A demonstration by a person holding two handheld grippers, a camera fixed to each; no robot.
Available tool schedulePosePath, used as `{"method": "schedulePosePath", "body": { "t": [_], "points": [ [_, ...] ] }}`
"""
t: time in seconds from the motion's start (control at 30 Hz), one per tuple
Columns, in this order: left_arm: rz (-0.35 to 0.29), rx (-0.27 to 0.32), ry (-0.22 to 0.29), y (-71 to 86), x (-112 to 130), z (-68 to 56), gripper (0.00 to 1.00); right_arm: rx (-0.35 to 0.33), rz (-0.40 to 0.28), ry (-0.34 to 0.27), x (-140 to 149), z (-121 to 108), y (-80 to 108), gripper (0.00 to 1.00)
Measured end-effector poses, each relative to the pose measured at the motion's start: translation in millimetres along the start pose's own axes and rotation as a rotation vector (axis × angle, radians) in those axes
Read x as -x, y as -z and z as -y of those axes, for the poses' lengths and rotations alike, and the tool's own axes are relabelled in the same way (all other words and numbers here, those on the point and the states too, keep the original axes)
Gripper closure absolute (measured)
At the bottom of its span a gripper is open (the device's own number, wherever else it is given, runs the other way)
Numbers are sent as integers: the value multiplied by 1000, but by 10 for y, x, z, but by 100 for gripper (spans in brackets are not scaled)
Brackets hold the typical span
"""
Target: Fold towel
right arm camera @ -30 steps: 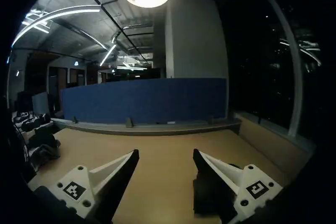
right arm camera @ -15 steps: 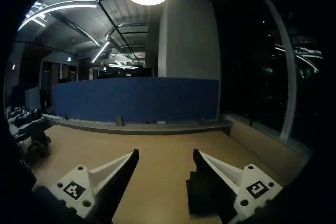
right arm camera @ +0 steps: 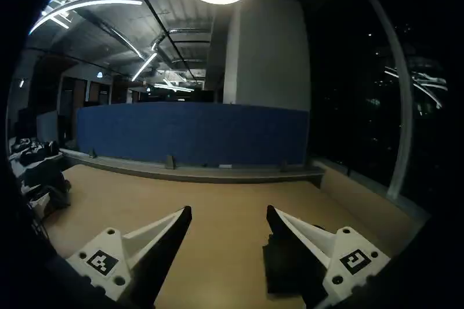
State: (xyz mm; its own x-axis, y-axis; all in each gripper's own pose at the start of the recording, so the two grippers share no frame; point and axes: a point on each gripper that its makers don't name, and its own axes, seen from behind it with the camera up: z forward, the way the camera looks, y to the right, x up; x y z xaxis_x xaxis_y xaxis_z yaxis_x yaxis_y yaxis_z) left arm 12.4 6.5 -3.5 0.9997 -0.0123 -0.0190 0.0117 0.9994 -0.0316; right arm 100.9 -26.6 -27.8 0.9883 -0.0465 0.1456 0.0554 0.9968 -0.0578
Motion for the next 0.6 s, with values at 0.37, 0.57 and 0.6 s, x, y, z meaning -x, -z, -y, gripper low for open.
{"method": "schedulePosePath", "body": {
  "t": [0.37,0.57,0.6],
  "points": [
    [15,-4,-9,0,136,17,8,-6,-2,-3,-16,-2,-18,0],
    [19,-2,-7,1,152,14,8,-19,-7,-14,-9,1,-20,0],
    [19,-2,-6,2,154,14,8,-21,-7,-14,-4,2,-19,0]
  ]
}}
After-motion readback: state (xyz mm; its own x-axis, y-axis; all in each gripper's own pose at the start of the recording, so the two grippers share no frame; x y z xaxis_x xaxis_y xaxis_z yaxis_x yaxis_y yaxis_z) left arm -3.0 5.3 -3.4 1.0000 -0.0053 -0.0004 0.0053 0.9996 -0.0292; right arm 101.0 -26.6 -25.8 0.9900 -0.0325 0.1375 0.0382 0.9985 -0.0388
